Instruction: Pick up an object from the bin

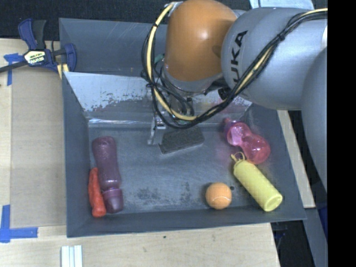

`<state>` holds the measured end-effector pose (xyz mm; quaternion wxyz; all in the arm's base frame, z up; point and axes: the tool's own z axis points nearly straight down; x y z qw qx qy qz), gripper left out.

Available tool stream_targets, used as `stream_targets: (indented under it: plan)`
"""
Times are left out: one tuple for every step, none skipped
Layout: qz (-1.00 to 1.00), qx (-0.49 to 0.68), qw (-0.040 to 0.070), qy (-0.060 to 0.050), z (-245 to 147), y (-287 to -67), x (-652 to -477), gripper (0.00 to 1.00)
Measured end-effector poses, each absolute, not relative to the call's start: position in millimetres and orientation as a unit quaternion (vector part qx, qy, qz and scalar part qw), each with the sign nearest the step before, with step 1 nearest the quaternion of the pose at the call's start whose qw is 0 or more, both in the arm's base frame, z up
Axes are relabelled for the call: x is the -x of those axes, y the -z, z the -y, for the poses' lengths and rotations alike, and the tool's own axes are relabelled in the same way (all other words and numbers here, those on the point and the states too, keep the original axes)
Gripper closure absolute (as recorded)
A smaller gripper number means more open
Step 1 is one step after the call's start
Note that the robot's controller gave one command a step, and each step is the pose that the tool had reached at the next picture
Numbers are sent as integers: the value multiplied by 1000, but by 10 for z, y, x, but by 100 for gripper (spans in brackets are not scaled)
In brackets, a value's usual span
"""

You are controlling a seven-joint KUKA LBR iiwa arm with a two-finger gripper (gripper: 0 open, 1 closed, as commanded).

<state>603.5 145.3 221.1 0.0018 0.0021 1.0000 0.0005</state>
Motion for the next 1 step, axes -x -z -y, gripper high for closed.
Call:
stream_targets:
  plan:
    - [-1000, -2, 2, -1, -1452, -2211, -6035, 0]
